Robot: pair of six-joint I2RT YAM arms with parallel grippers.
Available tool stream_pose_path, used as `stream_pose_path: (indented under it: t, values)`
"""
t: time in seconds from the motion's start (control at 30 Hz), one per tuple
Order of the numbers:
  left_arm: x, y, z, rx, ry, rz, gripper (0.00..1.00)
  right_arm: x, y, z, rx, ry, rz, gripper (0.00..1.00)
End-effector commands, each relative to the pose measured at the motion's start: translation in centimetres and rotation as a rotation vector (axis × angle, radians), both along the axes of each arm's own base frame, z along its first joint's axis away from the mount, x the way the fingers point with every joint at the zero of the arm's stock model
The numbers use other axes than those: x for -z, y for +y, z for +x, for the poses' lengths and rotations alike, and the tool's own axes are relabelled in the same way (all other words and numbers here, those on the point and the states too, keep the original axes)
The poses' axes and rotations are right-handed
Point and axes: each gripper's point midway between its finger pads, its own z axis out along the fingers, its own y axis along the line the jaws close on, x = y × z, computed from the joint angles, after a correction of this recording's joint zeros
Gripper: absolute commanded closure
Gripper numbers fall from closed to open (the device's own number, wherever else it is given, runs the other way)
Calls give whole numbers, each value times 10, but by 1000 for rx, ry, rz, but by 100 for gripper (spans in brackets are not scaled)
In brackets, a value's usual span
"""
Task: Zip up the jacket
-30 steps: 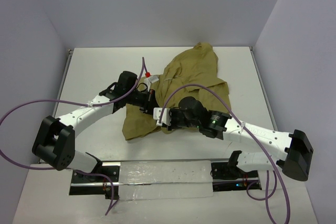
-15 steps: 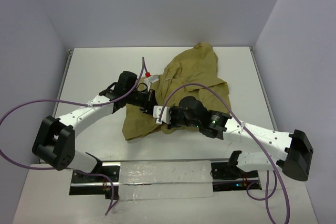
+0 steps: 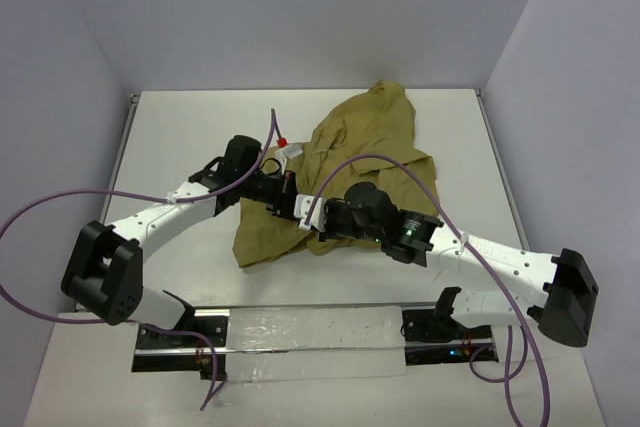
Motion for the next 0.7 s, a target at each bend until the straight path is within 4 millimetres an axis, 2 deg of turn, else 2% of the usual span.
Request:
stream_pose_path:
  t: [0.0,0.47,0.67]
  values:
    - [-16,-2,-4,48,-47,-54,100,-14,1,11,42,22,102,100]
    - [-23,1,-8,34,-80,-88,100,7,-11,33,144,207,181,100]
    - [-27,1,-10,48,-88,-106,100,8,-10,41,175,297,247,100]
